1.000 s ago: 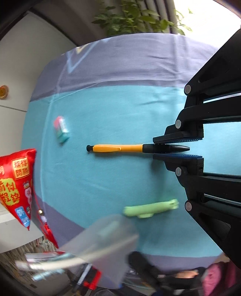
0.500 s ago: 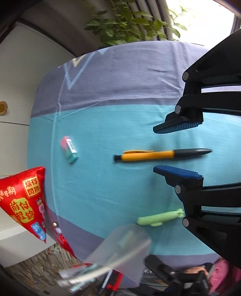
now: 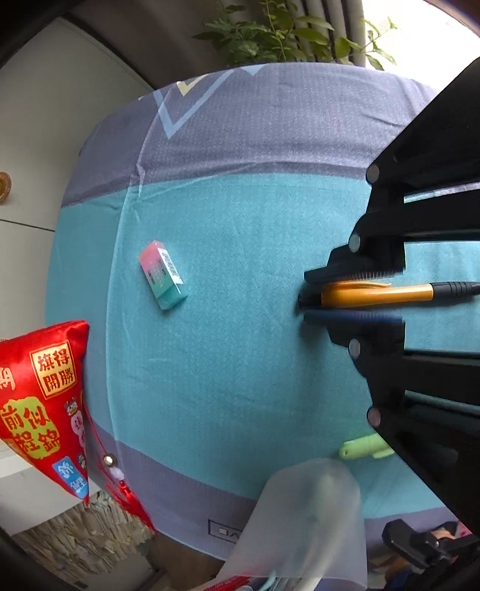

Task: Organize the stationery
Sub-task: 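Lift the yellow pencil and drop it into the cup held by the left gripper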

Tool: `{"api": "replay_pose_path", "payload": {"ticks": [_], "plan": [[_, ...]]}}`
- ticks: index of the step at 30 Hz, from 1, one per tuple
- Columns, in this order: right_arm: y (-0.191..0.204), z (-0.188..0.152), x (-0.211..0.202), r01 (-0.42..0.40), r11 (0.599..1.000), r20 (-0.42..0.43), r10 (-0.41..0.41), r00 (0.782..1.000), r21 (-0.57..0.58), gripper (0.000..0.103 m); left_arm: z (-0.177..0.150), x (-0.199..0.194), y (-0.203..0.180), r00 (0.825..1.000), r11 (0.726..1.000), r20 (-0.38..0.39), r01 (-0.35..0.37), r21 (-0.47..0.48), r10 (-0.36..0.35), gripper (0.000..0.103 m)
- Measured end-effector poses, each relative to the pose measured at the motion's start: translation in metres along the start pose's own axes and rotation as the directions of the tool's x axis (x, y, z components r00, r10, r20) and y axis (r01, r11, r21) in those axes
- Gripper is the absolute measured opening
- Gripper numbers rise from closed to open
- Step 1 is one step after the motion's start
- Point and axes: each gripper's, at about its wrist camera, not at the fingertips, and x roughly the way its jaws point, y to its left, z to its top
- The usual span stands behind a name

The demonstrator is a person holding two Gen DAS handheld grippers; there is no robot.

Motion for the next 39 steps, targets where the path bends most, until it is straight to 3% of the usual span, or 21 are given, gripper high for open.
{"api": "replay_pose_path", "payload": {"ticks": [4, 10, 17, 23, 35, 37, 39], "plan": [[0.002, -0.002, -0.012, 0.003, 1.0, 0.047, -0.004, 0.999, 0.018, 0.014, 0.0, 0.0, 0.0, 1.0, 1.0, -0.001, 0.0, 0.0, 0.0, 0.083], [0.001, -0.019, -0.072, -0.035, 0.998, 0.196, 0.024, 0.98, 0.051, 0.014, 0.0, 0.001, 0.0, 1.0, 1.0, -0.002, 0.0, 0.0, 0.0, 0.083], [0.015, -0.047, -0.14, -0.062, 0.998, 0.369, 0.047, 0.928, 0.03, 0.014, 0.0, 0.001, 0.0, 1.0, 1.0, -0.003, 0.0, -0.001, 0.0, 0.083], [0.037, -0.05, -0.19, -0.065, 0.998, 0.478, 0.069, 0.876, -0.023, 0.014, 0.0, 0.001, 0.0, 1.0, 1.0, -0.003, 0.0, -0.001, 0.0, 0.083], [0.088, -0.029, -0.231, -0.157, 0.972, 0.52, 0.226, 0.824, -0.173, 0.014, 0.0, 0.001, 0.0, 1.0, 1.0, -0.003, 0.001, -0.001, -0.001, 0.083], [0.098, -0.026, -0.223, -0.148, 0.97, 0.513, 0.229, 0.827, -0.194, 0.014, 0.0, 0.0, 0.0, 1.0, 1.0, -0.003, 0.0, -0.001, 0.0, 0.083], [0.107, -0.022, -0.205, -0.131, 0.971, 0.484, 0.214, 0.848, -0.2, 0.014, 0.0, 0.001, 0.0, 1.0, 1.0, -0.003, 0.0, -0.001, 0.0, 0.083]]}}
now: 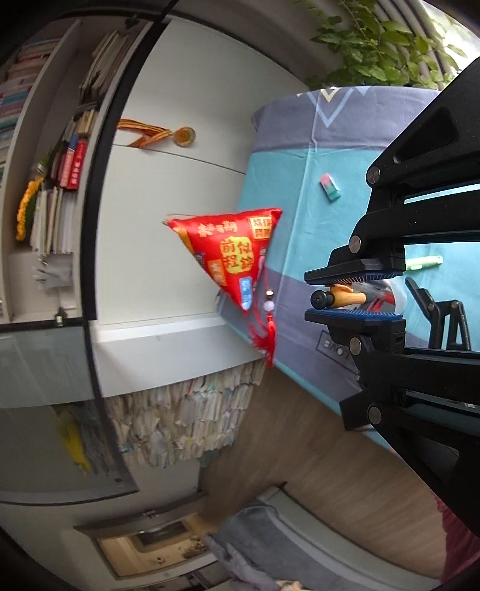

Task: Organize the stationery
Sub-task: 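Lift the yellow pencil and drop it into the cup held by the left gripper, then move the right gripper to the pink-and-teal eraser and grasp it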

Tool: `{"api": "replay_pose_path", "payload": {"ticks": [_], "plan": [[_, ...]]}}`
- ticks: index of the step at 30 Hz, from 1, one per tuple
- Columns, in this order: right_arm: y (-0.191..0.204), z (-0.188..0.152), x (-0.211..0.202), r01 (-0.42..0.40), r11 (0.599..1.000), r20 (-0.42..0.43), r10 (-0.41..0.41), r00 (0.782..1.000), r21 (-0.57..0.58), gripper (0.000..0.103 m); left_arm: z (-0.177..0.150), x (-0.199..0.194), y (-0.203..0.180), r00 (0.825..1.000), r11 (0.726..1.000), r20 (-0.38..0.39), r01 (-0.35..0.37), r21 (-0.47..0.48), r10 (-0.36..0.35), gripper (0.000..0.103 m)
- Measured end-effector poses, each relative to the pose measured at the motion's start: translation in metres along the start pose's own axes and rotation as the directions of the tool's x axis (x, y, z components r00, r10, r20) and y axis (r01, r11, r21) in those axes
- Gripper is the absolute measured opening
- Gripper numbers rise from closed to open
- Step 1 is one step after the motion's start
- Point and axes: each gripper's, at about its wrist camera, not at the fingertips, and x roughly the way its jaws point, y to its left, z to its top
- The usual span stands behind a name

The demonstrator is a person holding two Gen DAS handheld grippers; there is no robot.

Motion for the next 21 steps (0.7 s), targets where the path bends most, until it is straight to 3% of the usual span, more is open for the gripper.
{"api": "replay_pose_path", "payload": {"ticks": [9, 17, 21], "plan": [[-0.016, -0.024, 0.049, 0.006, 0.998, -0.152, 0.004, 0.988, 0.065, 0.014, 0.0, 0.0, 0.0, 1.0, 1.0, 0.0, 0.0, 0.0, 0.0, 0.083], [-0.035, -0.025, 0.025, 0.002, 0.994, -0.09, 0.007, 0.996, 0.106, 0.014, 0.0, 0.0, 0.0, 1.0, 1.0, 0.0, 0.0, 0.0, 0.0, 0.083], [-0.059, -0.023, 0.025, 0.065, 0.985, -0.08, -0.052, 0.995, 0.16, 0.014, 0.0, 0.0, 0.0, 1.0, 1.0, 0.001, 0.0, 0.001, 0.0, 0.083]]}}
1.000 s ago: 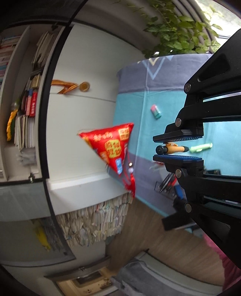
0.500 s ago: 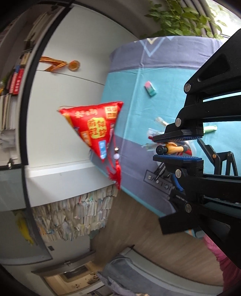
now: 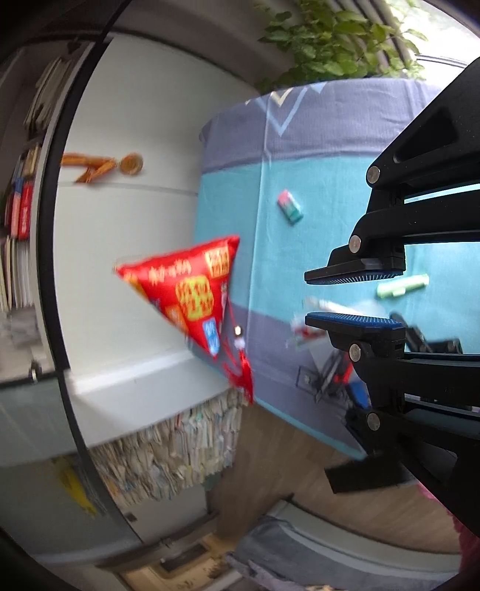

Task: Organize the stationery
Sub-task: 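Move the right gripper to the pink-and-teal eraser and grasp it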

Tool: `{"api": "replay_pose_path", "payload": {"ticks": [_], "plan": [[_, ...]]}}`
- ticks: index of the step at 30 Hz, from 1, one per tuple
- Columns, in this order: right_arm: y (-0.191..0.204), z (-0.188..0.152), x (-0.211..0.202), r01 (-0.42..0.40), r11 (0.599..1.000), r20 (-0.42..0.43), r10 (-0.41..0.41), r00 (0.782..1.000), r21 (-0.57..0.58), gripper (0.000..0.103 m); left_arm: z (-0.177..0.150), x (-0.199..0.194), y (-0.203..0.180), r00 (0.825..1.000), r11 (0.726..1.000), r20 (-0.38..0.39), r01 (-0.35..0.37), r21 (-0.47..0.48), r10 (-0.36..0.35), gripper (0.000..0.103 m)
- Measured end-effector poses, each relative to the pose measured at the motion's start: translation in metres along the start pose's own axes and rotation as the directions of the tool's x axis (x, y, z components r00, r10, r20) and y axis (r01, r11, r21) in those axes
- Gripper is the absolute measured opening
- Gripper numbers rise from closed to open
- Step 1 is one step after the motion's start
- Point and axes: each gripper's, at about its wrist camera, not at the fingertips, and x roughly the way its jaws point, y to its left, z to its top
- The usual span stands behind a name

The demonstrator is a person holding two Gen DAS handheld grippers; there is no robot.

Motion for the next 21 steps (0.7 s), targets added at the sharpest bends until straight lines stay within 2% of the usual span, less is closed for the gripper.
{"api": "replay_pose_path", "payload": {"ticks": [5, 9, 13, 15, 17, 21], "plan": [[-0.054, 0.003, 0.047, 0.122, 0.984, -0.116, -0.107, 0.987, 0.128, 0.014, 0.0, -0.001, -0.002, 1.0, 1.0, 0.001, 0.0, 0.005, 0.0, 0.083], [-0.085, 0.002, 0.094, 0.137, 0.977, -0.229, -0.098, 0.969, 0.165, 0.014, 0.0, -0.001, -0.002, 1.0, 1.0, 0.001, 0.0, 0.006, 0.0, 0.083], [-0.109, 0.01, 0.134, 0.155, 0.961, -0.304, -0.081, 0.949, 0.228, 0.014, 0.0, -0.001, -0.002, 1.0, 1.0, 0.001, 0.0, 0.005, 0.0, 0.083], [-0.116, 0.017, 0.149, 0.178, 0.953, -0.322, -0.092, 0.942, 0.247, 0.019, 0.0, -0.001, -0.002, 1.0, 1.0, 0.001, 0.0, 0.005, 0.0, 0.083], [-0.122, 0.024, 0.164, 0.195, 0.943, -0.34, -0.096, 0.936, 0.271, 0.033, 0.001, -0.001, -0.002, 1.0, 1.0, 0.0, 0.0, 0.005, 0.0, 0.083], [-0.128, 0.037, 0.189, 0.201, 0.927, -0.374, -0.073, 0.925, 0.315, 0.038, 0.001, -0.002, -0.002, 1.0, 1.0, -0.001, 0.001, 0.006, -0.001, 0.084]]}}
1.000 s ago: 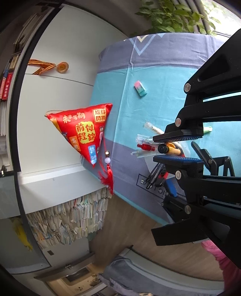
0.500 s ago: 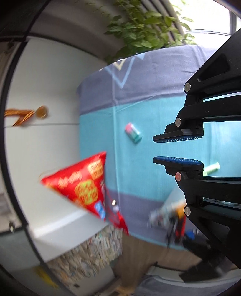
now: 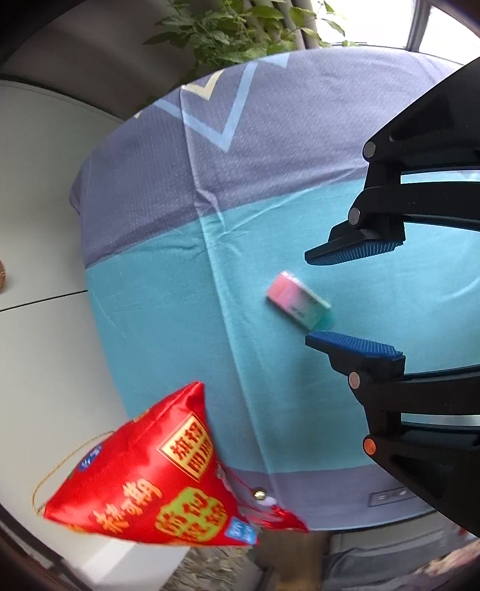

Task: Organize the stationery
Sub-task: 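Move the right gripper to the pink-and-teal eraser and grasp it, then carry the eraser to the cup and release it inside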

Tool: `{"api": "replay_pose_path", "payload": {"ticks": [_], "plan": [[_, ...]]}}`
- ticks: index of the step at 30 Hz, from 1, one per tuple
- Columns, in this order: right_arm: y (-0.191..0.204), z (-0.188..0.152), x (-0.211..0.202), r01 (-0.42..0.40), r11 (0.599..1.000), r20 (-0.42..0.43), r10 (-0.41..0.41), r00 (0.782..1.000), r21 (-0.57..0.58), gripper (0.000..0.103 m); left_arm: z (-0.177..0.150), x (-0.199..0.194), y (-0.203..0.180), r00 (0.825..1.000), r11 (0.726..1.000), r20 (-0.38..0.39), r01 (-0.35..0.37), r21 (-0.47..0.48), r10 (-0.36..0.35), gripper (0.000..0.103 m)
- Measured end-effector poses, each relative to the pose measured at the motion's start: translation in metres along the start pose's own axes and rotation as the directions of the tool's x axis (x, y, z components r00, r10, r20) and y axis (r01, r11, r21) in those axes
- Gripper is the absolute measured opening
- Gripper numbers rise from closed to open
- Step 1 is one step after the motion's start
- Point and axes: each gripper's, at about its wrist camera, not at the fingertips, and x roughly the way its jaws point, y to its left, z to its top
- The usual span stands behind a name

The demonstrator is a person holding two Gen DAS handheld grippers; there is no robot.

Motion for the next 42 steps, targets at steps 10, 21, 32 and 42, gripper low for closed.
{"api": "replay_pose_path", "payload": {"ticks": [10, 21, 32, 42], "plan": [[0.016, 0.009, 0.025, 0.059, 0.998, -0.043, -0.057, 0.997, 0.034, 0.038, 0.0, -0.001, -0.003, 1.0, 1.0, 0.003, 0.008, 0.009, -0.008, 0.085], [0.015, -0.026, 0.009, 0.05, 0.997, -0.01, -0.051, 0.999, -0.062, 0.021, 0.0, 0.0, -0.001, 1.0, 1.0, -0.002, 0.008, 0.004, -0.008, 0.085], [-0.004, -0.151, -0.048, 0.063, 0.948, -0.008, -0.069, 0.998, -0.311, 0.021, 0.0, 0.0, -0.001, 1.0, 1.0, -0.002, 0.008, 0.002, -0.008, 0.085], [-0.031, -0.167, -0.033, 0.062, 0.95, -0.068, -0.086, 0.994, -0.306, 0.021, -0.001, -0.002, 0.0, 1.0, 1.0, 0.009, 0.012, 0.002, -0.012, 0.085]]}}
